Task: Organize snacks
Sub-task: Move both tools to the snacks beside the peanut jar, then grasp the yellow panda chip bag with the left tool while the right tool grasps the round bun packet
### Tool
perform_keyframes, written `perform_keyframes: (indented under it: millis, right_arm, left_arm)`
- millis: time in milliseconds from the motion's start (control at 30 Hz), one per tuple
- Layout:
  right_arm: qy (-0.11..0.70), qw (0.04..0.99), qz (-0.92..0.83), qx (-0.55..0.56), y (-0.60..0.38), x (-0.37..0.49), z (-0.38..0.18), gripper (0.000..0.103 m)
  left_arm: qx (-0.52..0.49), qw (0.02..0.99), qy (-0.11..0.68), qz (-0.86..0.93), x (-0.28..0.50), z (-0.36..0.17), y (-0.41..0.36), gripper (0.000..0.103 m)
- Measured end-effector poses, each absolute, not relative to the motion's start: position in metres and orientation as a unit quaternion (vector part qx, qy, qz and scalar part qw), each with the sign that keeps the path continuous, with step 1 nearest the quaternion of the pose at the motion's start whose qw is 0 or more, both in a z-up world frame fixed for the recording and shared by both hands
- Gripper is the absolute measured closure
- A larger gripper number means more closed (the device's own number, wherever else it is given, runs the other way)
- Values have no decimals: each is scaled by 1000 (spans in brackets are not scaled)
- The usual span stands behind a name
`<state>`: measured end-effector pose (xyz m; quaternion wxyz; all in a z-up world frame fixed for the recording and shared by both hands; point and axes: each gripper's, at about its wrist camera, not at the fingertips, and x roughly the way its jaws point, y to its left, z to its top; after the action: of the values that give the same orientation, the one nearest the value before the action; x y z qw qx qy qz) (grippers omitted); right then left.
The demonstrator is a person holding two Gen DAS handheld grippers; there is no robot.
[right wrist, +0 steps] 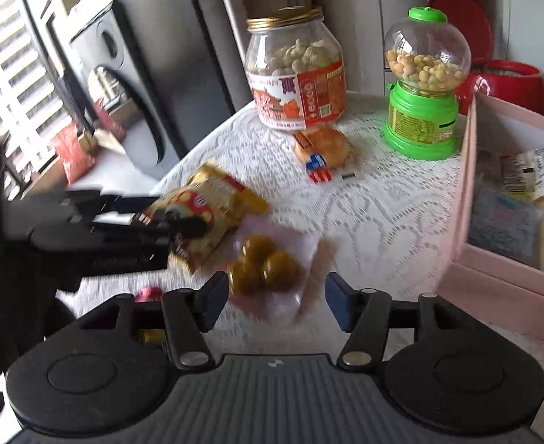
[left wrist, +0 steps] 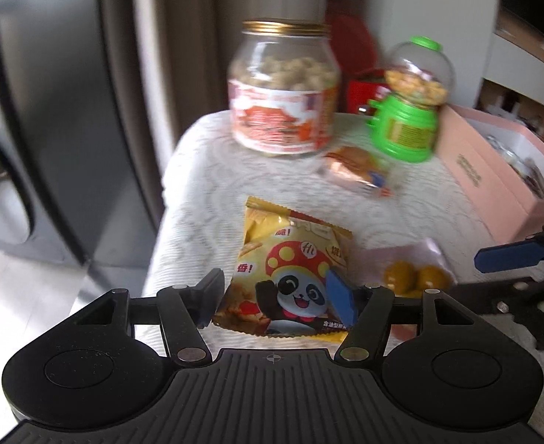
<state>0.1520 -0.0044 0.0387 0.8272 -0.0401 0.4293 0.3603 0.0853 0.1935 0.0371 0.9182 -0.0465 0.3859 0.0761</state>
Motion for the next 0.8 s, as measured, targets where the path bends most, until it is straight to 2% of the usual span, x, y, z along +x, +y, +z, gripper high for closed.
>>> perform_keyframes:
  millis: [167,200,367,467,800]
  right_arm:
    - [439,826,349,-56,23,164,18,41]
    - [433,828,350,-60,25,163,15,38]
    - [386,841,357,-125,32,142,9,34]
    - [385,842,356,-131,28,137,7,22]
    - [367,859,340,-106,23,128,2,19]
  left_arm:
    - [-68,919,383,73,81,36,206,35]
    - [-71,919,382,69,81,34,207,35]
    - [-75,918,385,60,90,29,201,34]
    - [-67,917,389,55,103,23,196,33]
    - [-38,920,384,66,119,17,190,32]
